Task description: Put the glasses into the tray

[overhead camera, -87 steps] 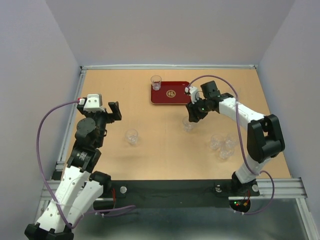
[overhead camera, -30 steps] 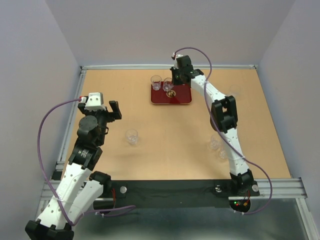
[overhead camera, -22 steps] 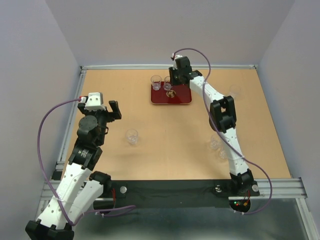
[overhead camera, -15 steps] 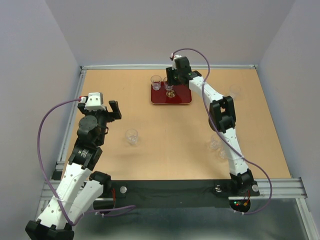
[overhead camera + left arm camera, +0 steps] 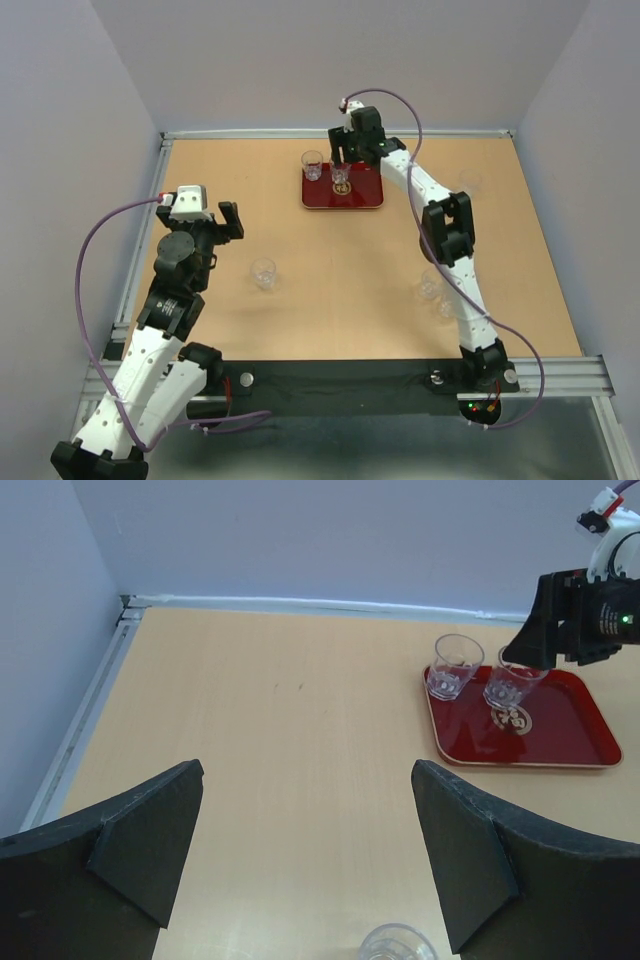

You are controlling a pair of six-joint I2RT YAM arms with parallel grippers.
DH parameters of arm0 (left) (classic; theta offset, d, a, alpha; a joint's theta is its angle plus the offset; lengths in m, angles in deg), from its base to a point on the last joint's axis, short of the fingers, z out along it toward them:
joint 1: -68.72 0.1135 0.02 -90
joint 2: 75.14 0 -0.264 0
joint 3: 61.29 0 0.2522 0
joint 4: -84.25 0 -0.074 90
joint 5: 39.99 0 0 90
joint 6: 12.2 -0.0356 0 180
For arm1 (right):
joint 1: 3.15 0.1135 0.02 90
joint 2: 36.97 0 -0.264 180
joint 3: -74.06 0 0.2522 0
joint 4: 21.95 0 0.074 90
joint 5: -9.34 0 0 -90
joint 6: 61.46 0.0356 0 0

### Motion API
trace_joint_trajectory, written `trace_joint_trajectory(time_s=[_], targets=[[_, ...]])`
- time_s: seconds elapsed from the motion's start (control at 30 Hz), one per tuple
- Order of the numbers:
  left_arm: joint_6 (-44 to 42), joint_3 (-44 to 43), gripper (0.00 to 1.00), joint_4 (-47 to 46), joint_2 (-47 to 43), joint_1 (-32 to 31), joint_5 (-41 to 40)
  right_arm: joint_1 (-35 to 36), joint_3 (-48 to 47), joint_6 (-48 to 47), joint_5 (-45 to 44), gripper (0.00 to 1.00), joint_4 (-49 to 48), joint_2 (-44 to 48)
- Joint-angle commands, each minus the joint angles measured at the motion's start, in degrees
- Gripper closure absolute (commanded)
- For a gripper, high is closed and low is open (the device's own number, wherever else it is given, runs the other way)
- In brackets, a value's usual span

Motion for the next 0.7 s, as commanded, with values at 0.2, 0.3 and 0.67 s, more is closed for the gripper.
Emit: trace_joint_trajectory(time_s=[0.2, 0.3, 0.67], targets=[[-0.8, 1.3, 0.03, -4.1, -0.8, 0.4, 2.7, 0.3, 8.3, -9.4, 5.3, 0.25, -3.7, 17.9], [0.8, 0.9, 0.04, -3.6, 0.0, 0.4, 5.2, 0.3, 20.2, -15.9, 12.5, 0.18, -3.7, 27.1], [21.6, -3.5, 0.11, 2.5, 8.4, 0.3, 20.4, -0.4, 59.4, -23.8, 13.2, 0.12, -3.7, 60.2]])
